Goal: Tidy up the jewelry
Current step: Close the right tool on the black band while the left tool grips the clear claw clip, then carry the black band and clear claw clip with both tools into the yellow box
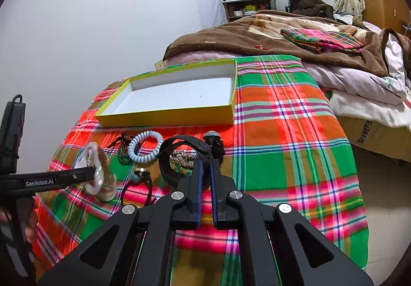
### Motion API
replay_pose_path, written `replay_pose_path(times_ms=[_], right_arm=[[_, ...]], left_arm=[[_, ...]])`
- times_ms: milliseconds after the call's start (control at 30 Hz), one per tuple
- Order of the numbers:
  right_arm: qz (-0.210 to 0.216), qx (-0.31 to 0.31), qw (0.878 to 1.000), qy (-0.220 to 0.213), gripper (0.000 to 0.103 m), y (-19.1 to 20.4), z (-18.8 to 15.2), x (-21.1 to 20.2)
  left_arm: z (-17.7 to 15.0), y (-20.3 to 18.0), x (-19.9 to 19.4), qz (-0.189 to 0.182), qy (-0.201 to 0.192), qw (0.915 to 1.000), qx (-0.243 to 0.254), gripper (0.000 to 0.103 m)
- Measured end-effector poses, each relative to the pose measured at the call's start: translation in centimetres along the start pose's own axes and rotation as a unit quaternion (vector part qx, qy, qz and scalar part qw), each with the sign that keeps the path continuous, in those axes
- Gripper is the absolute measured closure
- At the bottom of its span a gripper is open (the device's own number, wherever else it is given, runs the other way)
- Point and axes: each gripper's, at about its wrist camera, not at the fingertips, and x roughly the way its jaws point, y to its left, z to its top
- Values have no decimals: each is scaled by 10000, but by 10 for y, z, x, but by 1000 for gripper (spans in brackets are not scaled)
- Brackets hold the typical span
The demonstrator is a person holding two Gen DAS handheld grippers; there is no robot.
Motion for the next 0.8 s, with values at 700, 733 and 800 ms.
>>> replay_pose_path(times_ms=[700, 733, 800], right_arm=[[217, 88, 9995, -198, 97, 5, 6, -13], [212, 88, 9995, -215, 97, 6, 8, -14], [234, 97, 9994, -238, 97, 7, 11, -15]], left_arm=[[-3, -13, -9, 233, -207, 9978, 590, 85], [-2, -13, -11, 238, -238, 9976, 609, 85], [2, -12, -15, 198, -300, 9974, 618, 85]])
